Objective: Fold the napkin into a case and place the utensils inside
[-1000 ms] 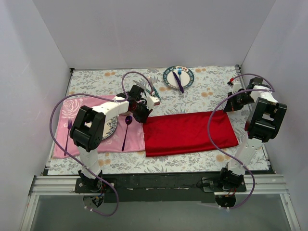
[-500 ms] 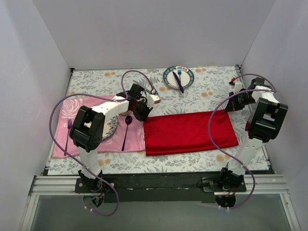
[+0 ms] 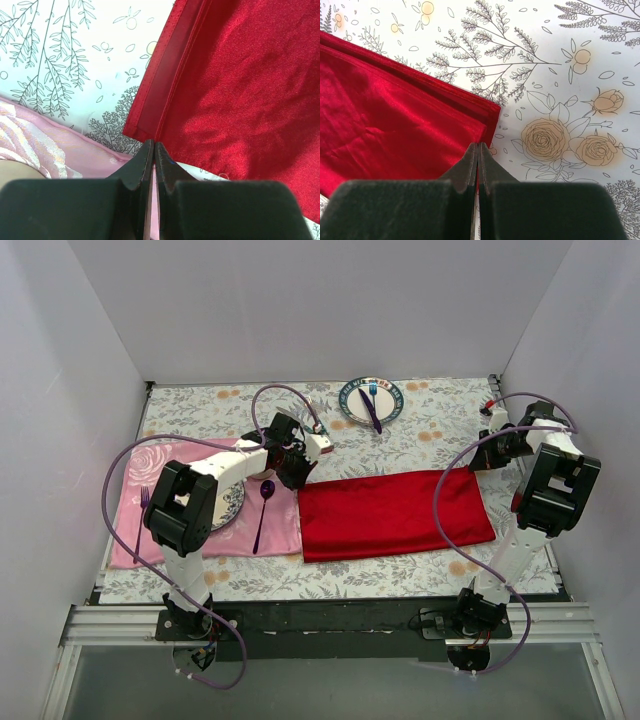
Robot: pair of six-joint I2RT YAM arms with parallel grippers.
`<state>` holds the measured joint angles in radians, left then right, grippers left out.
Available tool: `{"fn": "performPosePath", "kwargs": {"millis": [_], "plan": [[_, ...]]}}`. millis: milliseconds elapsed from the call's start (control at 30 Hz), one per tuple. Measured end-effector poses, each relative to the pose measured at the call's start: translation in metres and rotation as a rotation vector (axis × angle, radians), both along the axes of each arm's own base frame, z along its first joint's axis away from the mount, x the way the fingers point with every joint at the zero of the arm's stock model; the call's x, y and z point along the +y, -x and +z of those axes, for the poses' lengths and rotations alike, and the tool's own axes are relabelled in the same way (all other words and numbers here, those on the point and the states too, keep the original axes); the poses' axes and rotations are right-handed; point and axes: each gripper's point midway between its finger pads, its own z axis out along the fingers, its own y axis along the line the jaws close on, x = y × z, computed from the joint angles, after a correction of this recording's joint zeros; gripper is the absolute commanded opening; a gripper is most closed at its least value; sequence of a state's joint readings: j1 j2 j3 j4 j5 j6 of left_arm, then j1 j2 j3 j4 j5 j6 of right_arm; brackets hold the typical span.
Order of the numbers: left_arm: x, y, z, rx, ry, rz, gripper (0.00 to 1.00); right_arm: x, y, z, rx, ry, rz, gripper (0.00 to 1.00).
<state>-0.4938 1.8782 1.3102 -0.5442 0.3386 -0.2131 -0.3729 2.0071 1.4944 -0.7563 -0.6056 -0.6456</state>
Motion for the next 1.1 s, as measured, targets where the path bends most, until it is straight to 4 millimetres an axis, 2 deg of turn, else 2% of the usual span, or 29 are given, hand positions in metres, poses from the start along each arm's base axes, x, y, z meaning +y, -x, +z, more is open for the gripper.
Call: {"fn": "performPosePath", "kwargs": {"millis": [300, 367, 400, 433, 467, 500, 567, 633, 900, 1100], "plan": [[0.001, -0.005, -0.001, -0.016, -0.009, 0.015, 0.0, -0.001, -0.001, 0.0, -0.001, 0.002, -0.009, 0.01], [0.001, -0.006, -0.002, -0.016, -0.008, 0.019, 0.02, -0.001, -0.002, 0.0, -0.002, 0.003, -0.01, 0.1], [0.001, -0.006, -0.004, -0.015, -0.009, 0.022, 0.04, -0.001, -0.002, 0.0, -0.004, 0.003, -0.011, 0.19], [0.001, -0.007, -0.005, -0.014, -0.011, 0.023, 0.08, -0.001, -0.003, 0.0, -0.004, 0.003, -0.012, 0.32], [0.001, -0.006, -0.005, -0.011, -0.012, 0.026, 0.2, -0.001, -0.003, 0.0, -0.005, 0.004, -0.014, 0.38], [0.001, -0.006, -0.006, -0.009, -0.014, 0.028, 0.27, -0.002, -0.003, 0.0, -0.004, 0.006, -0.016, 0.41], [0.002, -0.007, -0.006, -0.007, -0.016, 0.034, 0.34, -0.004, -0.003, 0.0, -0.003, 0.017, -0.014, 0.55], [0.001, -0.009, -0.003, -0.01, -0.014, 0.045, 0.37, -0.006, -0.003, 0.002, 0.003, 0.027, -0.016, 0.61], [-0.005, -0.016, 0.008, -0.015, 0.018, 0.073, 0.42, -0.021, -0.019, 0.025, -0.062, 0.071, -0.016, 0.54], [-0.008, -0.02, 0.014, -0.016, 0.026, 0.083, 0.42, -0.015, -0.013, 0.024, -0.036, 0.062, 0.0, 0.45]]}}
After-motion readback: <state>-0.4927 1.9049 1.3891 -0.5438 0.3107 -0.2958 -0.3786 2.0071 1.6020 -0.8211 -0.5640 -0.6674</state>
